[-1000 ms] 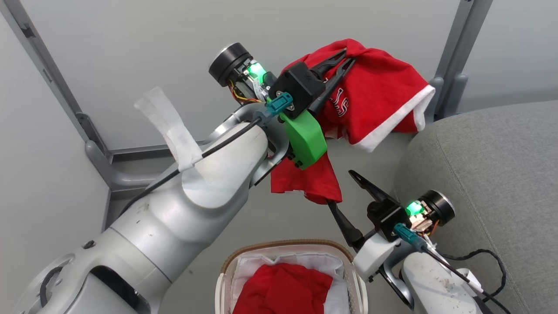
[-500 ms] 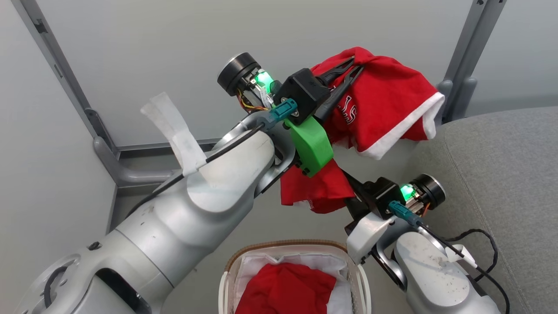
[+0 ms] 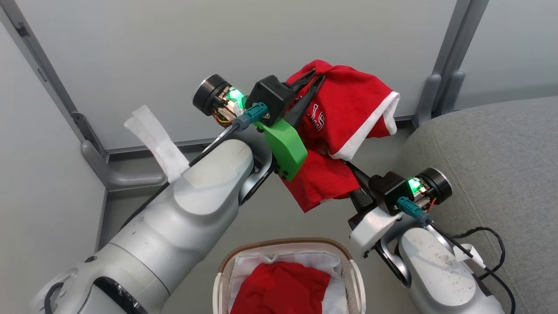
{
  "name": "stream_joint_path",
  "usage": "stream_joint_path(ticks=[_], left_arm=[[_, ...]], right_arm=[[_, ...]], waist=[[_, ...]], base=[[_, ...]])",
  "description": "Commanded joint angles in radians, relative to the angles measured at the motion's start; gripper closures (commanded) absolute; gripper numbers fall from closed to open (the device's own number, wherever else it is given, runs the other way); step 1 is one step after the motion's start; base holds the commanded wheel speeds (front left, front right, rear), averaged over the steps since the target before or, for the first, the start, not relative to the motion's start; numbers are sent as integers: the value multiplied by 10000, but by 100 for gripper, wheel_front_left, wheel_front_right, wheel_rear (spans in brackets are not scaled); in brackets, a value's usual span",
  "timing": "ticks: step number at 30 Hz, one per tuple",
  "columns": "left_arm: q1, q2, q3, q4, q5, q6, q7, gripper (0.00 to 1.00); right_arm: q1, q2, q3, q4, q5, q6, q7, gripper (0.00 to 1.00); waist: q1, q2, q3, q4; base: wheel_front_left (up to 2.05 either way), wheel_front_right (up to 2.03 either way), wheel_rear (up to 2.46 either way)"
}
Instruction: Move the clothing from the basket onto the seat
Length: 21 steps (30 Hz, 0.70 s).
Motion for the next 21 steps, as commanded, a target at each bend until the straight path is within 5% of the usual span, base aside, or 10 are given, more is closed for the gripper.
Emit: stream_joint_path(ticks=[1,5,6,7,8,10,21], left_arm=[[172,41,100,94,-66,55,-76,100],[454,37,405,190,-119,96,-79,100],[559,39,532,163,-142,119,-79,69],[684,51,632,160,-170,119,-78,59],[820,77,741,128,-157,124,-69,34],[1093,123,963,24,-76,170,-55,0],[3094,101,2184,-813,291,94,-53,0]], right_arm=[[156,-44,-45,-60,-51,-7,-49,100],[162,-42,-155,-205,-82,-7,-49,100],[170,-42,-190,-270,-85,-7,-49,100],[176,-44,-219,-325,-107,-7,-49,100],[181,-44,-266,-394,-127,-7,-49,100],[181,-44,-390,-529,-184,-7,-49,100],[258,-41,-1276,-1098,-475,-7,-49,100]], waist=[[0,0,20,-19],[0,0,67,-46],[0,0,80,-55],[0,0,87,-64],[0,0,97,-74],[0,0,120,-95],[0,0,206,-149]], base=[[0,0,0],[0,0,0],[0,0,0],[0,0,0],[0,0,0],[0,0,0],[0,0,0]])
